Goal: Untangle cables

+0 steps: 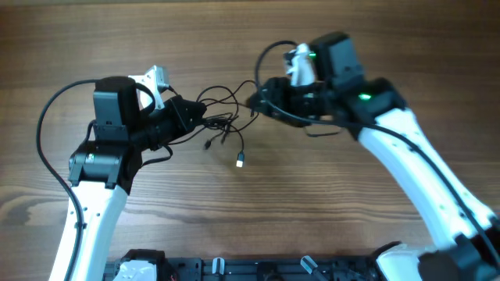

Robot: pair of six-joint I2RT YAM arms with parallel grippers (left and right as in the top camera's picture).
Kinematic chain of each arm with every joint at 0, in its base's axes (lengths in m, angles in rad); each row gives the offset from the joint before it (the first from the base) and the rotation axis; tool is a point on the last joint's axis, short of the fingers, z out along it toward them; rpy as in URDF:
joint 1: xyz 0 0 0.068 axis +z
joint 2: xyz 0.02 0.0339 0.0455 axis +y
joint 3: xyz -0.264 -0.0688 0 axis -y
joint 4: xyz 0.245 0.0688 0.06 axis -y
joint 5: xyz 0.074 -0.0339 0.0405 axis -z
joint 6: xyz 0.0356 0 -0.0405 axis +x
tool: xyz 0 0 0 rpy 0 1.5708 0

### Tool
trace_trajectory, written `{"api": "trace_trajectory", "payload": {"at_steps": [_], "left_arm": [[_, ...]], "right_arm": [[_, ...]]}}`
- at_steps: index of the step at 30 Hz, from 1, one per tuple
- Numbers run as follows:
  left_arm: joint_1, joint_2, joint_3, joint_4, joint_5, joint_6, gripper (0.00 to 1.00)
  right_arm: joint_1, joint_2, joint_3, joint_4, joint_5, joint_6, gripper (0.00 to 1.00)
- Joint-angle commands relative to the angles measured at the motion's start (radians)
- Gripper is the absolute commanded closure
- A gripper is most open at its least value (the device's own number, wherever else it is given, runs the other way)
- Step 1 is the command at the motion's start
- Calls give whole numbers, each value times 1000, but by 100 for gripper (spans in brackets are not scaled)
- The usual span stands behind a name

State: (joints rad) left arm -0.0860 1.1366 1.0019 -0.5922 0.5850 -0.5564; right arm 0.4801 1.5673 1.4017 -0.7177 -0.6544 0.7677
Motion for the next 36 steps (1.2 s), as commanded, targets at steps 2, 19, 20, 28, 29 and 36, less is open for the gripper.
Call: {"api": "trace_trajectory", "payload": {"at_steps": [2,19,20,28,29,36], "left_arm": [[-3,18,19,8,31,-10,96],[-3,31,19,7,36,-10,96],[-3,31,19,8,36,-10,96],[0,23,19,69,35,-9,96],[0,20,19,79,35,-9,96],[0,-13,19,136,34,-9,96]], "right_arm": [[58,92,-6,66,-107,134,44],[100,236,-6,200,-76,177,74],[100,236,-6,186,-53,174,80],[95,237,-6,-84,275,35,96],[95,237,-6,-122,322,23,96],[95,236,-6,-286,504,-67,96]]}}
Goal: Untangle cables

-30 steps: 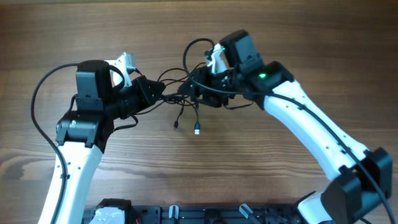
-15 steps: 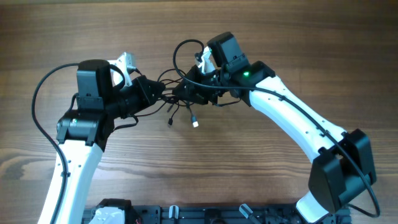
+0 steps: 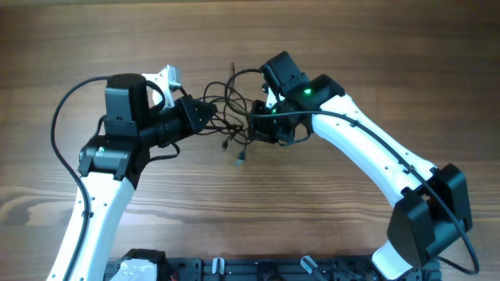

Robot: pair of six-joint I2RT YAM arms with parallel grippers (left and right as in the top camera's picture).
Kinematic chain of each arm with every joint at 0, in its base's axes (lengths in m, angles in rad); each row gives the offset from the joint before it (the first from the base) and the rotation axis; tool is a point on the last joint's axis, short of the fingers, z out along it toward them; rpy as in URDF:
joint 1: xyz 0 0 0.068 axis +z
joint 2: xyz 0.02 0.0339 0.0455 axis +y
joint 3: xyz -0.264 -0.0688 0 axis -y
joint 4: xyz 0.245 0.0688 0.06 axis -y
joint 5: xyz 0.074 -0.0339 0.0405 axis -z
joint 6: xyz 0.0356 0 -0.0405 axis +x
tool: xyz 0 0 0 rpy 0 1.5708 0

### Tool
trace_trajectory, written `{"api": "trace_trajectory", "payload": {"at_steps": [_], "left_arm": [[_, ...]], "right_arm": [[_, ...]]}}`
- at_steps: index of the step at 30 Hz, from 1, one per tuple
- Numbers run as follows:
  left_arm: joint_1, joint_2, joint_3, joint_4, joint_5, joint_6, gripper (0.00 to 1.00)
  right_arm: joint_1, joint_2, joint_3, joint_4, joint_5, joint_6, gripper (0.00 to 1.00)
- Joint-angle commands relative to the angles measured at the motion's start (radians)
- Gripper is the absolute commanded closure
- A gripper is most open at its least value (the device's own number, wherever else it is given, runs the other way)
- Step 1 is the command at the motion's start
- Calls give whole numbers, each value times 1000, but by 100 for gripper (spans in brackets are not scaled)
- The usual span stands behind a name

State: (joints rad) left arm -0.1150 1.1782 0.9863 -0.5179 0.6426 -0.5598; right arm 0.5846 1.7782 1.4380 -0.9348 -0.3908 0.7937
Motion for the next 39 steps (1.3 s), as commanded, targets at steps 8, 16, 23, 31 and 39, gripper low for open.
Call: {"api": "trace_trajectory", "payload": {"at_steps": [8,16,23,31,39], "left_arm": [[28,-43,35,53,-184,-6,65],[14,23,35,-27,-288,7,37],[-69,45,35,-10,-40,277,33],[-79,64,34,-10,64,397,34],[-177,241,33,-97,115,504,46]], "right_arm": [[-10,-154,-42,-45,69,-342,96],[-10,-477,-42,59,-134,-415,96],[-30,-495,-5,286,-312,-237,96],[-56,-484,73,238,-339,-218,96],[-56,-480,73,208,-261,-218,96]]}}
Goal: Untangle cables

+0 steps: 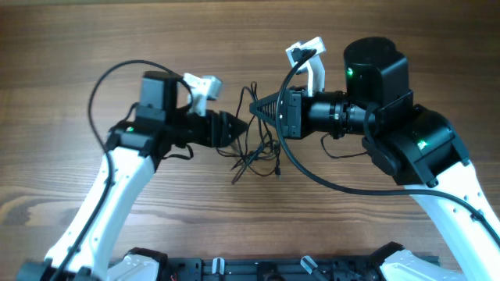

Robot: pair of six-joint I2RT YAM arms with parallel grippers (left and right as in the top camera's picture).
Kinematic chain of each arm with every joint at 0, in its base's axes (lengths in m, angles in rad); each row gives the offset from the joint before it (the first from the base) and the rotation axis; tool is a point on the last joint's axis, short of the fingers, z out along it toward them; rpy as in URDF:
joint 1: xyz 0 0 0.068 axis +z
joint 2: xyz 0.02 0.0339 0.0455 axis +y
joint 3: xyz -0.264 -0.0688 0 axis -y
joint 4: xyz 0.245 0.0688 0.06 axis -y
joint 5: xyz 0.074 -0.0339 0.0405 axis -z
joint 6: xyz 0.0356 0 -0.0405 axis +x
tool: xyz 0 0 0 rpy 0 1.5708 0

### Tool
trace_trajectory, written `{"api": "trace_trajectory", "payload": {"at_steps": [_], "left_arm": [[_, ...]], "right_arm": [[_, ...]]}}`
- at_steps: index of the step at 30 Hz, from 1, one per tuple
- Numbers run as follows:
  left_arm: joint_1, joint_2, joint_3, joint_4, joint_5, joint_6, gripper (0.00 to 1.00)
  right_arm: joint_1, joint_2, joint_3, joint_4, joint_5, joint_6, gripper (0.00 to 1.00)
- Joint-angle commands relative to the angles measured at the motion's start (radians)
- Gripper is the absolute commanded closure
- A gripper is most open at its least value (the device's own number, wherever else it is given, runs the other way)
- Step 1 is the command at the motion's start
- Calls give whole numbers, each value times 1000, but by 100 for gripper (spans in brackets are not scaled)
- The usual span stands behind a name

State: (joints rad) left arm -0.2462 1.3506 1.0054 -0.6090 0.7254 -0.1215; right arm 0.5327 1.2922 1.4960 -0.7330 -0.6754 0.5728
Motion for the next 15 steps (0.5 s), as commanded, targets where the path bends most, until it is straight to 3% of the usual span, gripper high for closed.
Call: {"api": "trace_trajectory", "payload": {"at_steps": [1,4,5,6,10,15], "left_arm": [[-60,95,14,3,23,65,52],[-84,167,14,63,-101,14,81],[-65,175,18,100,-199,-118,91],[-39,165,28,118,-227,-203,96],[71,81,105,124,-235,-262,96],[182,-98,166,119,-274,-262,96]], "right_arm": [[-4,6,15,5,24,3,96],[-4,3,16,-62,142,20,96],[-4,3,16,-147,302,47,96],[-4,4,16,-238,467,100,95],[-9,11,16,-500,900,269,96],[-102,13,5,-624,1045,293,96]]}}
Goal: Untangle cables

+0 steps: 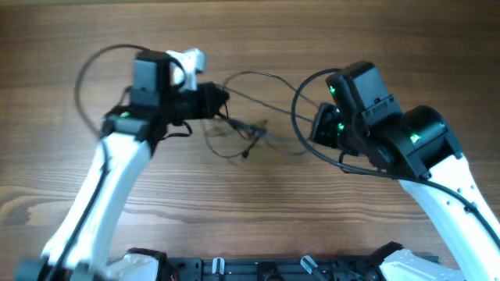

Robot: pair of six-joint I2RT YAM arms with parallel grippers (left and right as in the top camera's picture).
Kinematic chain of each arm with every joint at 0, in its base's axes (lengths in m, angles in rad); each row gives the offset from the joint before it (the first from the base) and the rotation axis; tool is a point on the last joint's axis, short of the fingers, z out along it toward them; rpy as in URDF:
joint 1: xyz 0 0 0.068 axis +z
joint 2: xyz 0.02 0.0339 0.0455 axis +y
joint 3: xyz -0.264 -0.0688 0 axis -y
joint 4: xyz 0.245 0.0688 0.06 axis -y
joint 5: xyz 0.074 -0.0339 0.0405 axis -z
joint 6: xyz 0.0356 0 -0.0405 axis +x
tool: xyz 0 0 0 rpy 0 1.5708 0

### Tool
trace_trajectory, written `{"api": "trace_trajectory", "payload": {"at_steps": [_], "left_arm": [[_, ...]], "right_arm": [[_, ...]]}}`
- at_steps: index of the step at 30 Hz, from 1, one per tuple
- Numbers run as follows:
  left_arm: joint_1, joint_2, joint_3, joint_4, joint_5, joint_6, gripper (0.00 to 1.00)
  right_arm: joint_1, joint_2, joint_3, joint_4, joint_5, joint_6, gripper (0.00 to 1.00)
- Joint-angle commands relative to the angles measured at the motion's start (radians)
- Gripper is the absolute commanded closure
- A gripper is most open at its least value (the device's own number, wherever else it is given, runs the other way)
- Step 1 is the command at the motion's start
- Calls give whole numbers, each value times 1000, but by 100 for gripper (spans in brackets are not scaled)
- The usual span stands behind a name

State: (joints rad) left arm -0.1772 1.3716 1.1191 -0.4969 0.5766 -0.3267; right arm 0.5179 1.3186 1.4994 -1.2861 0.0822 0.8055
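The thin black cables (244,134) form a loose tangle that looks lifted over the wooden table (250,31), blurred by motion. My left gripper (221,100) is at the tangle's upper left, shut on a bunch of strands. My right gripper (315,125) is to the right, its fingers mostly hidden under its own wrist. One taut strand (269,106) stretches between the two grippers, so the right one appears shut on it. A wide cable loop (258,74) arches above that strand.
The arms' own thick black supply cables curl beside each wrist, one loop at far left (94,66) and one near the right arm (301,97). A black rail (250,269) runs along the table's front edge.
The grippers were tip to tip over the middle of the tangle. Now they are well apart, left up-left and right to the right, with a strand pulled straight between them.
The grippers first held the tangle from either side, left and right of it. Then the right arm was reaching in low across the bundle. Later both tips met at its centre, and now they are apart with the tangle spread wider.
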Motion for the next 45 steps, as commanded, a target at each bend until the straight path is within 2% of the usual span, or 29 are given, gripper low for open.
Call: {"api": "trace_trajectory", "payload": {"at_steps": [1,5,7,9,12,14,16,18,20,22,23,25,27,30,31,36,38,41,45], "left_arm": [[127,-150,53,8,-126,-56,96],[173,-273,53,-14,-127,-56,96],[182,-314,53,-28,-129,-56,96],[182,-334,53,-40,-129,-56,96],[182,-332,53,-61,-129,-56,96],[182,-321,53,-76,-147,-56,96],[182,-312,53,-106,-257,-68,96],[182,-311,53,-137,-418,-82,96],[182,-311,53,-150,-484,-81,96],[179,-307,53,-152,-435,-78,96],[174,-301,53,-150,-375,-70,96],[156,-280,53,-146,-277,-70,96],[140,-262,53,-138,-176,-49,96],[130,-226,53,-79,39,-23,96],[130,-216,53,-61,47,-45,96],[130,-179,53,0,43,-166,96],[129,-164,53,7,43,-211,96],[129,-161,53,8,42,-214,96],[129,-161,53,7,-61,-323,96]], "right_arm": [[-112,-13,-6,-77,294,59,96],[-238,27,-32,-107,307,58,96],[-282,55,-32,-88,244,-2,96],[-301,75,-32,-29,130,-134,94],[-306,86,-32,80,-162,-397,85],[-320,86,-28,72,-153,-375,82],[-387,86,-28,23,-46,-240,84],[-478,86,-28,-9,16,-187,89],[-595,86,-28,-6,-48,-229,95],[-634,86,-28,33,-224,-377,95],[-637,86,-28,63,-349,-477,92],[-623,86,-28,98,-536,-600,80],[-595,86,-28,119,-664,-649,71],[-521,86,-28,156,-791,-648,43],[-476,86,-28,172,-827,-645,40],[-261,88,-28,266,-813,-573,34],[-128,106,-28,360,-727,-454,31],[-21,151,-28,437,-661,-320,31],[113,253,-28,575,-597,-85,30]]}}
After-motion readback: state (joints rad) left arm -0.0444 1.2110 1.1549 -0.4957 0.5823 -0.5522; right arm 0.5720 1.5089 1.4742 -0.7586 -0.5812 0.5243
